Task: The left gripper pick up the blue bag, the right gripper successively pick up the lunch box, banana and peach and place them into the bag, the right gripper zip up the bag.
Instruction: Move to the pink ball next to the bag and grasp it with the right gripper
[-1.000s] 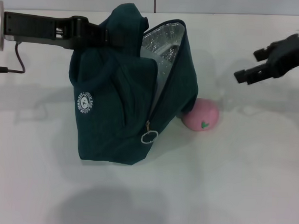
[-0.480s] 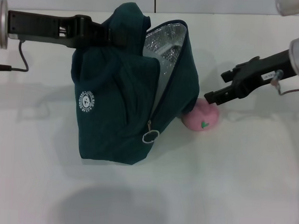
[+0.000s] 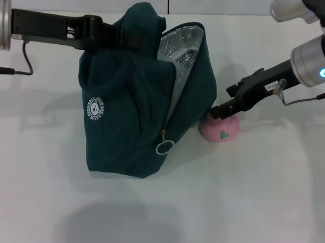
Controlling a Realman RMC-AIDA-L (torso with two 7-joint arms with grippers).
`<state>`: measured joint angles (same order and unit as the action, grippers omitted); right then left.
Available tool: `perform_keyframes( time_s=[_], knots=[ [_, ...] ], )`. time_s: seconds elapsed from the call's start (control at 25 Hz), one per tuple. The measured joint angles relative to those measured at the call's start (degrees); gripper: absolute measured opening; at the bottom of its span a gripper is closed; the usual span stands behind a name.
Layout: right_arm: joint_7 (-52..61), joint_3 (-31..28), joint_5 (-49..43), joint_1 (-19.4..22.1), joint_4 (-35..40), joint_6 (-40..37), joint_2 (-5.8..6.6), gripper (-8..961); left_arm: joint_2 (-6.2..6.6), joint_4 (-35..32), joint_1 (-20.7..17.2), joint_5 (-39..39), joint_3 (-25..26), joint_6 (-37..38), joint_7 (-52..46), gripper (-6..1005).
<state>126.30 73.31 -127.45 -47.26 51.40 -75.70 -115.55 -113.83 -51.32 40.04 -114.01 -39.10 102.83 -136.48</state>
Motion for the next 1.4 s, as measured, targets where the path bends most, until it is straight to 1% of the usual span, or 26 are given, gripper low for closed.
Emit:
perform_keyframes(
  time_s=[0.24, 0.52, 0.8, 1.4],
  knots=[
    [-0.29, 0.50, 0.02, -0.56, -2.28, 0.49, -0.25, 843, 0.02, 0.07, 0.43, -0.04, -0.02, 0.03, -0.01, 31],
    [0.45, 0.67, 0.36, -0.65, -1.96, -0.65, -0.29, 843, 0.02, 0.09, 0.29, -0.08, -0.01, 0.19, 0.00, 31],
    [2.40, 0.84, -0.28, -1.07, -1.93, -3.26, 0.02, 843, 0.02, 0.07, 0.34, -0.08, -0.01, 0.34, -0.04, 31],
    [2.54, 0.62, -1.81, -0.66, -2.47, -3.44, 0.15, 842, 0.10, 0.08, 0.30, -0.07, -0.01, 0.53, -0.28, 32]
  ],
)
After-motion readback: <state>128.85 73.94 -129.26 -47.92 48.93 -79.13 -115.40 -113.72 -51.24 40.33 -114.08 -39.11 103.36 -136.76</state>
